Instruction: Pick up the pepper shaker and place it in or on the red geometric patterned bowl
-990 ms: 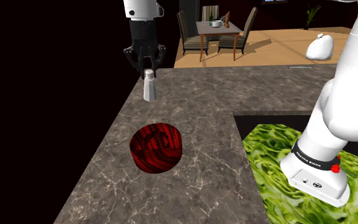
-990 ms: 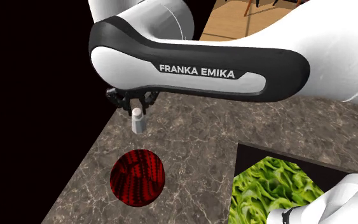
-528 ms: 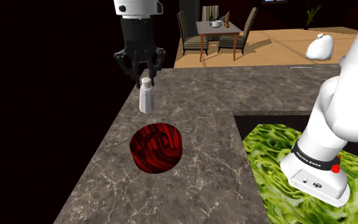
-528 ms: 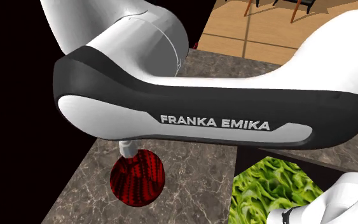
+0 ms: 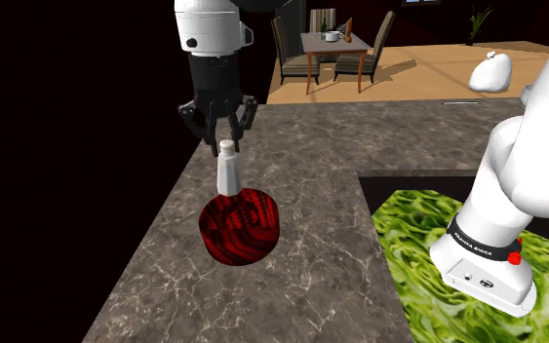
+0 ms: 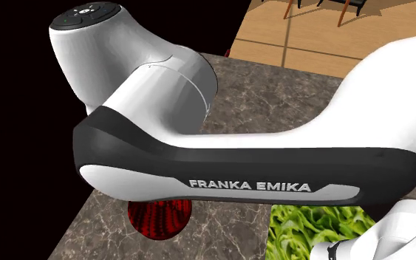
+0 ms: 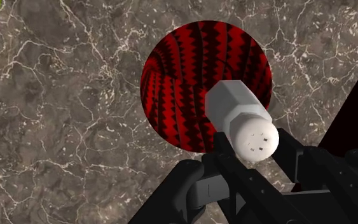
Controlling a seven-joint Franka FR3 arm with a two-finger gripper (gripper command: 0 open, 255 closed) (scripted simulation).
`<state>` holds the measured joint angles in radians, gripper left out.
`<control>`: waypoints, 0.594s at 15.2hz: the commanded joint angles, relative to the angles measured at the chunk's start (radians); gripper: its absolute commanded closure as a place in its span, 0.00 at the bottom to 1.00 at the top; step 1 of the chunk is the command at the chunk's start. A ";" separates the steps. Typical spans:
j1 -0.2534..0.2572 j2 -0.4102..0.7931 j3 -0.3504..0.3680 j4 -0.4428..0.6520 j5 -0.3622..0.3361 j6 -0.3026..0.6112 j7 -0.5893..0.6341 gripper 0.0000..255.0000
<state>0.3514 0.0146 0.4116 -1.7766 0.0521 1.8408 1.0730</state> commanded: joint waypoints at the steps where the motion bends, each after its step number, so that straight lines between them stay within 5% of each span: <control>1: 0.001 0.000 0.001 -0.028 0.000 0.028 0.000 1.00; 9: 0.002 0.013 0.002 -0.121 -0.003 0.134 -0.001 1.00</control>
<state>0.3552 0.0263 0.4150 -1.8835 0.0488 1.9586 1.0757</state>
